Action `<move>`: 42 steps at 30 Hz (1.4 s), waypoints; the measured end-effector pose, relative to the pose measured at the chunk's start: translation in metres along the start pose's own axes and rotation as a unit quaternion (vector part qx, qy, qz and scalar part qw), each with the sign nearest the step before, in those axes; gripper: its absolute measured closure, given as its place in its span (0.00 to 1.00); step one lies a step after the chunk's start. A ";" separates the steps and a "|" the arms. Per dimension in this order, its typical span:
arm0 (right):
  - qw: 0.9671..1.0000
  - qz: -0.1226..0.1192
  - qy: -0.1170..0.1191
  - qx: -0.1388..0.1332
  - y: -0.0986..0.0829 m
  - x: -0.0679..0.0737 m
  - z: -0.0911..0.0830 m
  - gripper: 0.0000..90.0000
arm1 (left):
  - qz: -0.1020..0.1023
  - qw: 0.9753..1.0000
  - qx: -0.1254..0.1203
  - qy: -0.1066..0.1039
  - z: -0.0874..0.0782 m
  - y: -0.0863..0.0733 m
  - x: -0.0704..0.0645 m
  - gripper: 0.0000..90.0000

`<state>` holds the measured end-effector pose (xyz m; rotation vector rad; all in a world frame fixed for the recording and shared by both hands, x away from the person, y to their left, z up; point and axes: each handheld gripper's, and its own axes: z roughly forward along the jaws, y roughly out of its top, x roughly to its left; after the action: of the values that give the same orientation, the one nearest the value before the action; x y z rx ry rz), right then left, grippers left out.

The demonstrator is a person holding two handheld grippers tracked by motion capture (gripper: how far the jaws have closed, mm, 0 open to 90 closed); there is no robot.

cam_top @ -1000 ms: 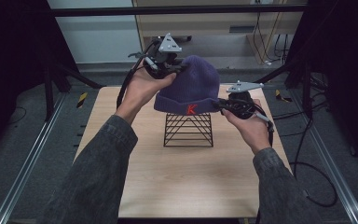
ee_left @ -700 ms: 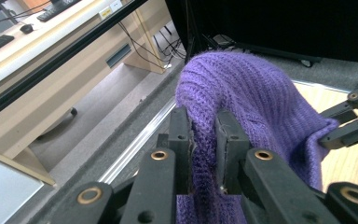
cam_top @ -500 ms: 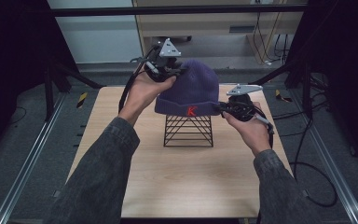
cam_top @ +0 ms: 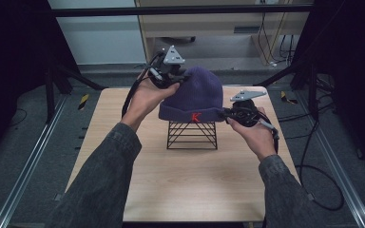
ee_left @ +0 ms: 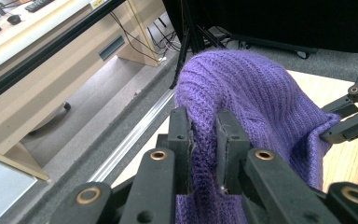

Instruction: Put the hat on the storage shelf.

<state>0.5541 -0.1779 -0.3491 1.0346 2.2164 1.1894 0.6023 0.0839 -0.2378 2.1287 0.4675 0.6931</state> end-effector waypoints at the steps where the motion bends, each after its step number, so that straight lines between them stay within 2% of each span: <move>1: 1.000 -0.001 0.000 0.001 -0.001 0.000 0.000 0.86 | 0.001 1.000 0.002 -0.001 0.000 -0.001 0.000 0.87; 9: 1.000 0.000 0.004 0.005 -0.008 0.000 0.002 0.86 | -0.003 1.000 0.003 -0.007 0.003 -0.008 -0.003 0.87; 11: 1.000 -0.001 0.004 0.008 -0.010 0.000 0.003 0.86 | 0.003 1.000 0.009 -0.008 0.003 -0.009 -0.004 0.87; 13: 1.000 0.000 0.005 0.011 -0.011 -0.001 0.003 0.86 | 0.000 1.000 0.003 -0.010 0.004 -0.010 -0.006 0.87; 21: 1.000 0.000 0.008 0.015 -0.017 0.000 0.005 0.86 | -0.004 1.000 0.006 -0.017 0.008 -0.018 -0.008 0.87; 25: 1.000 0.001 0.009 0.020 -0.021 0.000 0.007 0.86 | 0.002 1.000 0.013 -0.021 0.009 -0.020 -0.011 0.86; 36: 1.000 -0.003 0.009 0.026 -0.025 0.001 0.010 0.86 | -0.002 1.000 0.012 -0.028 0.010 -0.027 -0.013 0.86; 42: 0.999 0.002 0.010 0.031 -0.031 0.000 0.012 0.85 | -0.001 0.999 0.019 -0.034 0.013 -0.032 -0.015 0.86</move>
<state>0.5489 -0.1823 -0.3813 1.0550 2.2807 1.1453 0.5959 0.0865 -0.2747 2.1793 0.4502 0.6136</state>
